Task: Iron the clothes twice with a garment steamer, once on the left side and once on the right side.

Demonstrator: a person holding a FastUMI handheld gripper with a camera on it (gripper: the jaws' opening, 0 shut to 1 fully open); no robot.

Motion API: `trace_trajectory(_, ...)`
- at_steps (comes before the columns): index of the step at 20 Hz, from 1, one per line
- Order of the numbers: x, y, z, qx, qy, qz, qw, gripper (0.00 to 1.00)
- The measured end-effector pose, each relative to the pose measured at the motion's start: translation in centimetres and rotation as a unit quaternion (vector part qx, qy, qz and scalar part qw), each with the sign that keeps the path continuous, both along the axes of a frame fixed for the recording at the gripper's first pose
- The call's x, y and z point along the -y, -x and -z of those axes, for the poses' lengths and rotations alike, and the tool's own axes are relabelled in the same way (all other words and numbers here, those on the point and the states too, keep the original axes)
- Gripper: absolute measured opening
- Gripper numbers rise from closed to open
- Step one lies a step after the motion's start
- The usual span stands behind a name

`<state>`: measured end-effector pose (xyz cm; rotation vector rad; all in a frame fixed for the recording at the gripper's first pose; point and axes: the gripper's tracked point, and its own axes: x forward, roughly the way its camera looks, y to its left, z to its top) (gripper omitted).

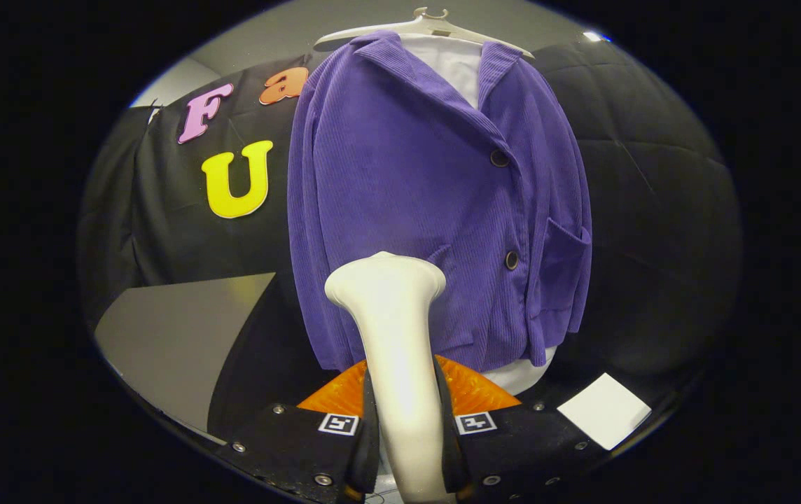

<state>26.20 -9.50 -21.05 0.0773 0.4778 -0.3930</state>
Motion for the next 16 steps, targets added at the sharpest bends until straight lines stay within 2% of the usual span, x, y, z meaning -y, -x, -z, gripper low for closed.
trace_trajectory(9, -0.1, 1.2, 5.2, -0.045, -0.024, 0.013, 0.999, 0.36)
trace_trajectory(16, 1.0, 2.0, 0.6, -0.001, -0.043, 0.050, 0.998, 0.36)
